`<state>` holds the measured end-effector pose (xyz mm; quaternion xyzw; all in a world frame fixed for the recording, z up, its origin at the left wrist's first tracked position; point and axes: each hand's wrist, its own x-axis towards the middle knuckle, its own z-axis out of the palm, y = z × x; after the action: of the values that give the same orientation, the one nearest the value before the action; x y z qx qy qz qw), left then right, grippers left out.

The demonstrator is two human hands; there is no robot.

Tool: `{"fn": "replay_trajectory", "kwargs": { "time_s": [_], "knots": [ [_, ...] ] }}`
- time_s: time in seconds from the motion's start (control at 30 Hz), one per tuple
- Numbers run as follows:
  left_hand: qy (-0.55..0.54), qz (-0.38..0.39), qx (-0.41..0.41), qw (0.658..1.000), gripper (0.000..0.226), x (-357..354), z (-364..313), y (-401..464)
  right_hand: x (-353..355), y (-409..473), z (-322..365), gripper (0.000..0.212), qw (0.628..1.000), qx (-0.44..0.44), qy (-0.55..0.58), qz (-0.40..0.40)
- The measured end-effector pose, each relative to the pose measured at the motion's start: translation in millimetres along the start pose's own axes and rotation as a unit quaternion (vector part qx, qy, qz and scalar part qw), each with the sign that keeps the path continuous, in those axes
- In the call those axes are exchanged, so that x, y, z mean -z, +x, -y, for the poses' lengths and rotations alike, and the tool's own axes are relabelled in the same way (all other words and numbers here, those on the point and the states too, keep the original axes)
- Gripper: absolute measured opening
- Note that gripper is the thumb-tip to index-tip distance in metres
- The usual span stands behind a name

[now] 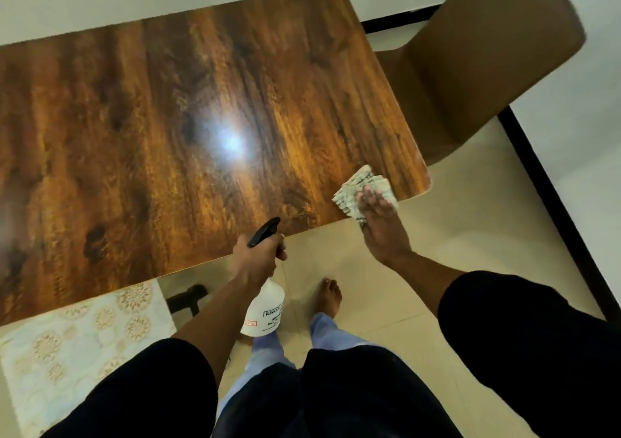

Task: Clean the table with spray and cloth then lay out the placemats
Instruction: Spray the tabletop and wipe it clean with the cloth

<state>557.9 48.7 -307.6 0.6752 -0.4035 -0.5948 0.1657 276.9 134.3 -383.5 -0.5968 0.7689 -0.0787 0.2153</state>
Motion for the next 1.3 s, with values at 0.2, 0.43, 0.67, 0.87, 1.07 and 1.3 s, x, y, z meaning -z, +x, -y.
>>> {"fn": "replay_trajectory", "kwargs": {
  "time_s": [0.2, 0.43, 0.67, 0.87, 1.07, 1.3],
  "knots": [
    [0.033, 0.021, -0.020, 0.999, 0.022, -31, -13, -7, 22, 8, -43, 0.065, 0.980, -0.187, 0.027, -0.054],
    [0.030, 0.008, -0.016, 0.999, 0.024, -55, -32, -5, -4, 5, 25, 0.068, 0.992, -0.109, 0.058, -0.037],
    [0.066, 0.030, -0.046, 0.996, 0.024, -78, -56, -5, -4, -2, 19, 0.070, 0.990, 0.131, 0.016, 0.057],
    [0.077, 0.056, -0.044, 0.994, 0.021, -94, -70, 5, 29, 1, -50, 0.064, 0.999, -0.007, 0.050, -0.001],
    [0.105, 0.090, -0.049, 0.989, 0.020, -114, -87, 22, 53, 14, -90, 0.064, 0.993, -0.114, 0.036, -0.009],
    [0.133, 0.140, -0.063, 0.979, 0.024, -125, -117, 47, 66, 60, -87, 0.066, 0.980, -0.197, 0.019, -0.012]
  ]
}}
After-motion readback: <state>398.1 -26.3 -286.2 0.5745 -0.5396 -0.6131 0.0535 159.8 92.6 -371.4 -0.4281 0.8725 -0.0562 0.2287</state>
